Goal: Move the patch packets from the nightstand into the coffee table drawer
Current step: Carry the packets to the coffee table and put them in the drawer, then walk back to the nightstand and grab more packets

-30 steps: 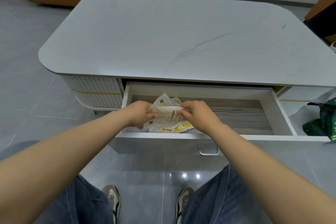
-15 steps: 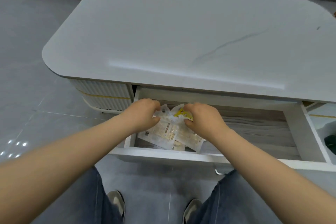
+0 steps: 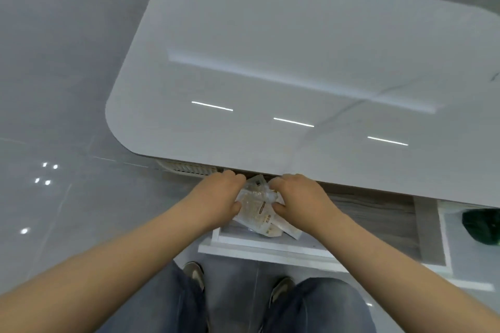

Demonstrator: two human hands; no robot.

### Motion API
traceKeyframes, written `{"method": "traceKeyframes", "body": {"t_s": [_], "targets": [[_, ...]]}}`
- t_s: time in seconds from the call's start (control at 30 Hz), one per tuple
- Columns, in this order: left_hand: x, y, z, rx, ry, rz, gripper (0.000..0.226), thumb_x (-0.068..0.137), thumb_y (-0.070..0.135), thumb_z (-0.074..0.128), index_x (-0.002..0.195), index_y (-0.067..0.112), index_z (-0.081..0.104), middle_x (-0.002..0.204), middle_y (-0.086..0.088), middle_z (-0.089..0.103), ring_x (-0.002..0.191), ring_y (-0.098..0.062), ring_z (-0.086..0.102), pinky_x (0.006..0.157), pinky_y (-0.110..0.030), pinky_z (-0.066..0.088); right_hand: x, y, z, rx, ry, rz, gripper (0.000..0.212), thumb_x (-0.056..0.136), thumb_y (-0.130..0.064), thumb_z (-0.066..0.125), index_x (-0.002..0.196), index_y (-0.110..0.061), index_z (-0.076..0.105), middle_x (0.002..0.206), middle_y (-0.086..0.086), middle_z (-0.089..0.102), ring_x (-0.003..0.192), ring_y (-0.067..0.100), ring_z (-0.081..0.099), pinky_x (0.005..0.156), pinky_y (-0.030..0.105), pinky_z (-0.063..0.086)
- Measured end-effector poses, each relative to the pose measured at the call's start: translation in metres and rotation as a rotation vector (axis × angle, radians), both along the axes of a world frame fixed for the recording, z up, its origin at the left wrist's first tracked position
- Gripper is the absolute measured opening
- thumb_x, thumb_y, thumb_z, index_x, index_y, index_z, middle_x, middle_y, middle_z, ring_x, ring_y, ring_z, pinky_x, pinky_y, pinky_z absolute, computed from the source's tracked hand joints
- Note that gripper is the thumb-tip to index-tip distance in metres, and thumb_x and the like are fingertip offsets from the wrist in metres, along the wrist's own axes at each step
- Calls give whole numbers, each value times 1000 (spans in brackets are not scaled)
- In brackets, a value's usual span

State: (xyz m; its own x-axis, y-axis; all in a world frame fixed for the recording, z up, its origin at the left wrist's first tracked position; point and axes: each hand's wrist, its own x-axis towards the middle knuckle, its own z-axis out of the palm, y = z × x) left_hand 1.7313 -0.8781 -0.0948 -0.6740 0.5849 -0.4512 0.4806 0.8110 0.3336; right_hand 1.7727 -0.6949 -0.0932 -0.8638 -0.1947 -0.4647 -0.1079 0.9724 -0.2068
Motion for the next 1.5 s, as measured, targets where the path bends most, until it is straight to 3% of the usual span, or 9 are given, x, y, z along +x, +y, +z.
{"method": "traceKeyframes", "body": {"t_s": [0.17, 0.33, 0.57, 0.73, 1.07, 1.5], "targets": [[6, -29, 104, -3, 14, 74, 20, 89, 21, 50, 107, 11, 51, 106, -7, 57, 95, -24, 54, 80, -36, 46, -7, -31, 110, -17, 12, 38, 25, 89, -25, 50, 112, -17, 58, 101, 4, 59, 92, 22, 55, 72, 32, 46], [18, -74, 213, -11, 31, 179, 35, 89, 24, 52, 121, 11, 51, 120, -9, 56, 107, -27, 54, 88, -39, 45, -9, -70, 222, -40, 26, 100, 25, 89, -25, 52, 112, -17, 58, 102, 4, 60, 92, 23, 56, 72, 32, 45], [33, -156, 333, -46, 92, 375, 34, 90, 31, 51, 119, 12, 51, 118, -7, 56, 106, -27, 56, 89, -38, 47, -13, -143, 340, -72, 66, 158, 32, 88, -23, 53, 118, -12, 56, 110, 7, 61, 99, 27, 58, 84, 38, 50], [35, -207, 385, -21, 153, 444, 34, 92, 31, 50, 123, 15, 51, 121, -6, 55, 110, -24, 55, 88, -30, 44, -22, -194, 381, -102, 99, 185, 40, 90, -27, 53, 130, -19, 52, 119, 6, 59, 108, 26, 57, 89, 36, 48], [-12, -304, 435, -45, 189, 577, 35, 90, 30, 52, 120, 12, 52, 120, -8, 57, 109, -27, 56, 91, -35, 46, -91, -289, 433, -152, 191, 214, 43, 90, -30, 55, 132, -22, 51, 125, 0, 59, 113, 21, 56, 92, 33, 47], [-174, -359, 453, -51, 191, 652, 38, 92, 31, 51, 126, 13, 49, 123, -7, 55, 111, -25, 56, 93, -33, 45, -266, -351, 445, -187, 190, 205, 45, 89, -31, 56, 133, -22, 50, 126, -1, 59, 114, 19, 55, 91, 30, 46]]}}
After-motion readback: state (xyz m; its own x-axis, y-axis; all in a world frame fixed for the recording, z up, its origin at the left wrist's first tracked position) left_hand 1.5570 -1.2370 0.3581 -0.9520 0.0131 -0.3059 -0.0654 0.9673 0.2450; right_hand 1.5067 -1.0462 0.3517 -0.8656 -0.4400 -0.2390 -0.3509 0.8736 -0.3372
